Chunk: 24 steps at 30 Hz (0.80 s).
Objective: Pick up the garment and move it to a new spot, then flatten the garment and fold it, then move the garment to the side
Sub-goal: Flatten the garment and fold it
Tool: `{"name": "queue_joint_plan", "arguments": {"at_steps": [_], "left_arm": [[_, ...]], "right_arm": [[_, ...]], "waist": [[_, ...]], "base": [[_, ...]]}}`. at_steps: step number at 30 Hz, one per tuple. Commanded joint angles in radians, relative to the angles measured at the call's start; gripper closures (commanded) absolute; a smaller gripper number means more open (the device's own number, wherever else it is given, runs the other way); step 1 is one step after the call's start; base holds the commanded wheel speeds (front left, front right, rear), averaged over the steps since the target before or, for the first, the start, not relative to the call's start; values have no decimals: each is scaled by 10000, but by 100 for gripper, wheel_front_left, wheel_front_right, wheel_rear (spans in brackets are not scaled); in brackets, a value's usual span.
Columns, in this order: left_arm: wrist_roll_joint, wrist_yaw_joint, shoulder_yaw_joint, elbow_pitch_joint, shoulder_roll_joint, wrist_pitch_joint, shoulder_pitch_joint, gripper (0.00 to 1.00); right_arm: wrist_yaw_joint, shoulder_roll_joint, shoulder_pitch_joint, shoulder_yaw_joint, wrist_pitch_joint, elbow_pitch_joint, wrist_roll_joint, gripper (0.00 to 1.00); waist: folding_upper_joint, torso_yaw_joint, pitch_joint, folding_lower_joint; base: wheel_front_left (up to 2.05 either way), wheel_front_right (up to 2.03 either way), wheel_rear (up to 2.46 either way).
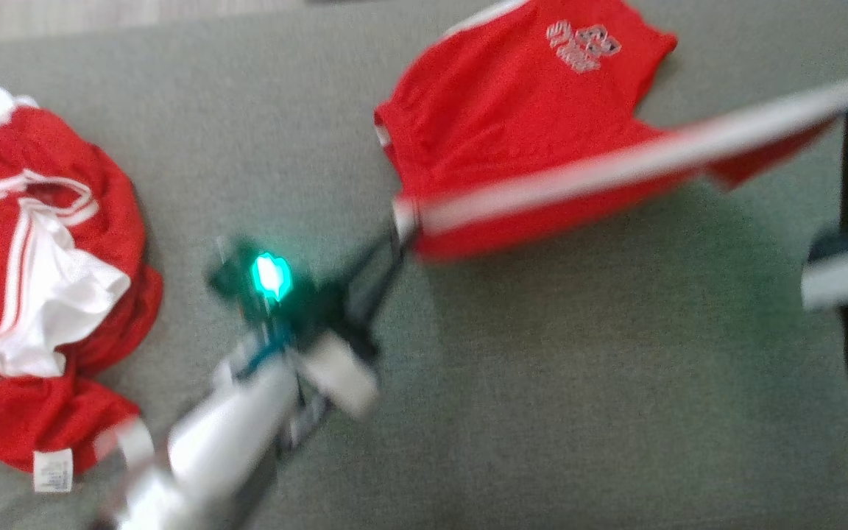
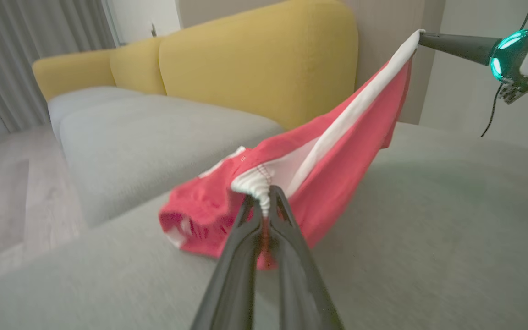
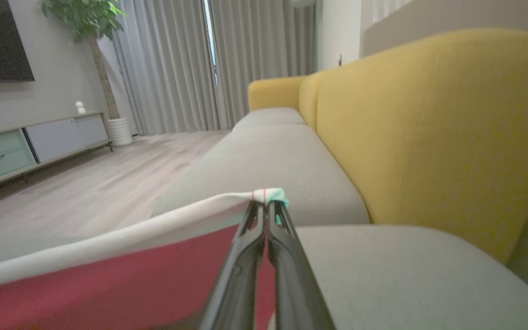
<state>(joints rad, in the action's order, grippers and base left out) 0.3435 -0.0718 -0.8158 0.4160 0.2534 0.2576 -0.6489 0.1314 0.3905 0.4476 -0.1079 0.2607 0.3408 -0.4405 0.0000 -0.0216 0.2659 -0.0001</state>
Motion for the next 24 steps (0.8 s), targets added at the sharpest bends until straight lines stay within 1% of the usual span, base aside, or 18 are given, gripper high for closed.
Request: {"name": "queue_joint_plan", "arguments": {"at_steps": [1,4,8,11,14,17,19,21,24], "left_arm": [[28,-21,313,-420,119,40,439,100],[-6,225,330,-674,118,41,2020,100],[205,369,176,-829,197,41,3764,100],[428,464,43,-1103,316,6,4649,100],[596,543,-63,-1681,379,-203,5111,100],[842,480,-102,-2288,253,-429,5175,100],[1004,347,-128,-2526,67,-591,4979,100],[1099,186,-205,-2578,-195,-791,4605,100],[1288,-15,-237,-2455,-769,-874,3913,100]], "right_arm": [[-7,170,-560,59,-22,-520,-176,100],[-7,225,-2110,296,-405,-1072,-369,100],[-7,352,-4156,1015,-1233,-2269,-526,100],[-7,433,-5542,1804,-1924,-3426,-507,100],[-7,296,-6593,2754,-2581,-4675,-430,100],[-7,55,-6908,3504,-3070,-5501,-332,100],[-7,-149,-6816,3720,-3303,-5697,-341,100],[-7,-180,-6578,3825,-3452,-5645,-193,100],[-7,-65,-5857,3837,-3546,-5228,51,100]], "waist": [[0,5,-602,1],[0,-64,-1106,1],[0,-46,-1630,1],[0,47,-1840,1],[0,233,-1898,1],[0,492,-1857,1],[0,718,-1781,1],[0,983,-1645,1],[0,1362,-1377,1]], "base": [[0,0,0],[0,0,0],[0,0,0],[0,0,0],[0,0,0],[0,0,0],[0,0,0],[0,0,0],[0,0,0]]}}
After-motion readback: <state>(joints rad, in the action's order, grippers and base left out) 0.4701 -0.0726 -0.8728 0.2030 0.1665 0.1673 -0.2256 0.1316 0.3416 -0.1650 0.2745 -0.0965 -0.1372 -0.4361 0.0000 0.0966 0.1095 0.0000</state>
